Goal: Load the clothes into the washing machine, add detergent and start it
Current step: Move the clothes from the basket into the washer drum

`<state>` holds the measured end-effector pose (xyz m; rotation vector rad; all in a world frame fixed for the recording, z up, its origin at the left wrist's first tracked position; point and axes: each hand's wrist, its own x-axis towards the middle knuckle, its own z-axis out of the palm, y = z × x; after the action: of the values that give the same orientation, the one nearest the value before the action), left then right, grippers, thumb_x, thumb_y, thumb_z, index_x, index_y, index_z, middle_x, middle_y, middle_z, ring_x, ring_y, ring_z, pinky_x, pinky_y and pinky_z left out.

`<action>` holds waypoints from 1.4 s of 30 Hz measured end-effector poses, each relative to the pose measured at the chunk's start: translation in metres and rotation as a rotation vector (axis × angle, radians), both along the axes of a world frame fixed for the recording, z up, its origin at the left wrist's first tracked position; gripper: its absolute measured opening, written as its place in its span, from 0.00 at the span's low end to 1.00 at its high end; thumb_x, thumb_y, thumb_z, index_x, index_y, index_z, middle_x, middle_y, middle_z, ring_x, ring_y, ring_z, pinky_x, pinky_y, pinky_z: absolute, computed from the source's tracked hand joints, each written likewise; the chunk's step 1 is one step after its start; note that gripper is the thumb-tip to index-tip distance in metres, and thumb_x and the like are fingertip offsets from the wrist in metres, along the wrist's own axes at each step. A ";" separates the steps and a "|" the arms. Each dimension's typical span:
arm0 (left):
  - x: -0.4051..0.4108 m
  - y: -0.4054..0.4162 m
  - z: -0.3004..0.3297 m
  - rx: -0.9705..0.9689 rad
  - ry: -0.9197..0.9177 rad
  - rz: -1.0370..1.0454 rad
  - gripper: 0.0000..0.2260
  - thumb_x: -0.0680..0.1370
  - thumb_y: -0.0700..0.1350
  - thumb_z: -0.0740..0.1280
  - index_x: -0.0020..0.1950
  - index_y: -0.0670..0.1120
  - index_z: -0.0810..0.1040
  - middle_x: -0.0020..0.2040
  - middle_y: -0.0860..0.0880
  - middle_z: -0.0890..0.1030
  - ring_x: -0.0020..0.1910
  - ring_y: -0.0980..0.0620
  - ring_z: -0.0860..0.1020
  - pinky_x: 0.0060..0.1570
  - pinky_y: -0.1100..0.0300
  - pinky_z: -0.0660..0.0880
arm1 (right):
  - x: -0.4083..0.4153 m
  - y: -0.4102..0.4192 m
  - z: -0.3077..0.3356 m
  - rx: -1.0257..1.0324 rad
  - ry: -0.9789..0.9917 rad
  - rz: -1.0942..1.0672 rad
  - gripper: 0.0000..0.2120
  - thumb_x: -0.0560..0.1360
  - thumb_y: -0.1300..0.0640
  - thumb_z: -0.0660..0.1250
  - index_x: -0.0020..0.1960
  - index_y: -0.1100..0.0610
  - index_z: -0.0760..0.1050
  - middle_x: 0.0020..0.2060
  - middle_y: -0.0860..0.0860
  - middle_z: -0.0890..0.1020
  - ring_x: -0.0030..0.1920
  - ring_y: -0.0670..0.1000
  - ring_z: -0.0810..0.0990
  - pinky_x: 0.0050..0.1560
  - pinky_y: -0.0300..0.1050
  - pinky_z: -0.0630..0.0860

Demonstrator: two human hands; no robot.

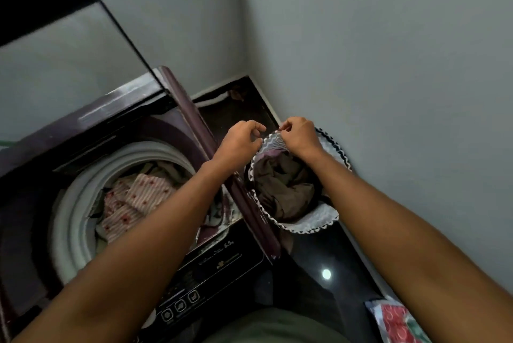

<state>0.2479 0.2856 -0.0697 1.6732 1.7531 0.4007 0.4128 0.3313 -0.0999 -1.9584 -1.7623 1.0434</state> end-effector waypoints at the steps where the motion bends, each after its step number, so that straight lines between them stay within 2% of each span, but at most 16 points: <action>1: 0.008 0.005 -0.007 -0.039 0.015 -0.024 0.12 0.76 0.40 0.68 0.59 0.48 0.80 0.52 0.50 0.79 0.51 0.55 0.76 0.52 0.64 0.70 | 0.009 0.002 -0.010 -0.023 -0.005 -0.015 0.07 0.73 0.63 0.66 0.47 0.60 0.84 0.45 0.57 0.85 0.49 0.57 0.83 0.53 0.47 0.77; 9: 0.065 0.026 -0.077 -0.360 0.044 -0.073 0.13 0.76 0.38 0.67 0.59 0.43 0.80 0.51 0.46 0.82 0.51 0.49 0.79 0.44 0.63 0.68 | 0.053 -0.003 -0.111 -0.309 -0.098 -0.032 0.08 0.74 0.59 0.65 0.45 0.59 0.83 0.45 0.57 0.85 0.49 0.58 0.82 0.51 0.49 0.79; 12: 0.083 0.032 -0.121 -0.470 0.093 -0.046 0.14 0.76 0.39 0.67 0.61 0.43 0.80 0.57 0.44 0.82 0.58 0.46 0.78 0.51 0.60 0.71 | 0.054 -0.003 -0.153 -0.404 -0.070 0.013 0.09 0.74 0.62 0.63 0.40 0.64 0.81 0.41 0.60 0.84 0.47 0.61 0.82 0.45 0.51 0.78; 14: 0.091 0.034 -0.150 -0.519 0.158 -0.088 0.16 0.75 0.42 0.69 0.63 0.45 0.80 0.62 0.43 0.79 0.62 0.44 0.77 0.59 0.58 0.72 | 0.052 -0.006 -0.183 -0.491 -0.094 0.086 0.11 0.75 0.60 0.64 0.34 0.60 0.77 0.35 0.58 0.80 0.49 0.63 0.82 0.42 0.49 0.74; 15: 0.093 0.035 -0.166 -0.544 0.188 -0.118 0.17 0.75 0.44 0.69 0.64 0.46 0.79 0.64 0.42 0.77 0.65 0.43 0.75 0.63 0.56 0.72 | 0.050 -0.008 -0.199 -0.533 -0.113 0.129 0.11 0.75 0.57 0.65 0.36 0.58 0.78 0.37 0.58 0.81 0.52 0.63 0.81 0.44 0.48 0.74; 17: 0.094 0.037 -0.191 -0.598 0.244 -0.170 0.21 0.76 0.47 0.69 0.68 0.45 0.75 0.68 0.39 0.74 0.68 0.39 0.72 0.68 0.51 0.69 | 0.046 -0.015 -0.235 -0.632 -0.168 0.189 0.15 0.75 0.48 0.65 0.53 0.56 0.82 0.54 0.59 0.82 0.62 0.63 0.77 0.60 0.54 0.74; 20: 0.090 0.037 -0.220 -0.654 0.319 -0.237 0.31 0.72 0.55 0.72 0.72 0.46 0.72 0.69 0.40 0.71 0.68 0.38 0.71 0.68 0.48 0.70 | 0.046 -0.034 -0.279 -0.750 -0.287 0.314 0.24 0.76 0.42 0.63 0.71 0.48 0.72 0.71 0.56 0.71 0.73 0.63 0.64 0.73 0.63 0.58; 23: 0.090 0.028 -0.243 -0.629 0.377 -0.259 0.24 0.77 0.50 0.68 0.71 0.45 0.71 0.69 0.42 0.72 0.66 0.39 0.73 0.66 0.47 0.72 | 0.050 -0.048 -0.298 -0.798 -0.328 0.415 0.30 0.79 0.43 0.60 0.78 0.48 0.59 0.77 0.57 0.59 0.77 0.63 0.54 0.75 0.65 0.50; 25: 0.090 0.021 -0.252 -0.605 0.422 -0.266 0.20 0.78 0.48 0.65 0.69 0.44 0.70 0.68 0.41 0.72 0.64 0.39 0.74 0.64 0.47 0.73 | 0.049 -0.048 -0.297 -0.761 -0.321 0.410 0.26 0.79 0.45 0.61 0.75 0.49 0.65 0.75 0.55 0.64 0.76 0.61 0.56 0.74 0.65 0.53; 27: 0.090 0.018 -0.250 -0.583 0.440 -0.276 0.18 0.79 0.47 0.64 0.69 0.44 0.70 0.68 0.41 0.72 0.63 0.39 0.74 0.63 0.46 0.73 | 0.046 -0.040 -0.286 -0.643 -0.251 0.301 0.18 0.77 0.45 0.64 0.63 0.51 0.78 0.66 0.54 0.76 0.72 0.60 0.64 0.70 0.61 0.62; 29: 0.090 0.021 -0.243 -0.588 0.429 -0.247 0.18 0.80 0.45 0.62 0.69 0.43 0.69 0.69 0.40 0.70 0.65 0.38 0.73 0.64 0.45 0.72 | 0.041 -0.029 -0.268 -0.553 -0.059 0.169 0.15 0.78 0.48 0.64 0.43 0.57 0.81 0.45 0.57 0.83 0.60 0.61 0.77 0.55 0.48 0.71; 30: 0.091 0.022 -0.238 -0.612 0.412 -0.232 0.20 0.80 0.46 0.63 0.71 0.42 0.68 0.70 0.39 0.69 0.66 0.37 0.72 0.66 0.44 0.71 | 0.039 -0.023 -0.256 -0.526 -0.004 0.134 0.16 0.79 0.52 0.64 0.36 0.59 0.78 0.37 0.57 0.81 0.52 0.61 0.79 0.45 0.45 0.68; 32: 0.092 0.024 -0.221 -0.639 0.390 -0.179 0.26 0.79 0.48 0.64 0.74 0.41 0.62 0.72 0.38 0.65 0.70 0.34 0.68 0.69 0.41 0.67 | 0.035 -0.008 -0.229 -0.507 0.036 0.110 0.13 0.79 0.58 0.63 0.41 0.64 0.80 0.41 0.63 0.82 0.50 0.62 0.80 0.41 0.46 0.66; 35: 0.089 0.023 -0.193 -0.692 0.302 -0.047 0.36 0.76 0.51 0.70 0.77 0.43 0.54 0.74 0.37 0.60 0.72 0.34 0.65 0.70 0.40 0.66 | 0.032 0.005 -0.189 -0.516 0.108 0.069 0.14 0.80 0.59 0.59 0.56 0.65 0.79 0.53 0.63 0.81 0.53 0.61 0.79 0.47 0.44 0.71; 39: 0.086 0.020 -0.153 -0.697 0.134 -0.042 0.51 0.67 0.44 0.79 0.79 0.48 0.48 0.73 0.39 0.61 0.72 0.37 0.65 0.68 0.44 0.70 | 0.021 0.012 -0.124 -0.596 0.422 -0.140 0.11 0.70 0.64 0.64 0.30 0.56 0.75 0.30 0.53 0.75 0.28 0.48 0.73 0.30 0.38 0.68; 42: 0.073 0.017 -0.116 -0.491 -0.041 0.028 0.50 0.60 0.43 0.83 0.75 0.50 0.59 0.68 0.43 0.69 0.67 0.43 0.71 0.63 0.48 0.74 | 0.015 0.016 -0.076 -0.679 0.672 -0.219 0.04 0.59 0.63 0.62 0.27 0.56 0.72 0.28 0.55 0.72 0.32 0.55 0.72 0.35 0.49 0.69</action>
<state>0.3206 0.3026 -0.1861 1.2805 1.6767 0.0077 0.4279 0.3471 -0.1759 -1.7240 -0.8686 2.0860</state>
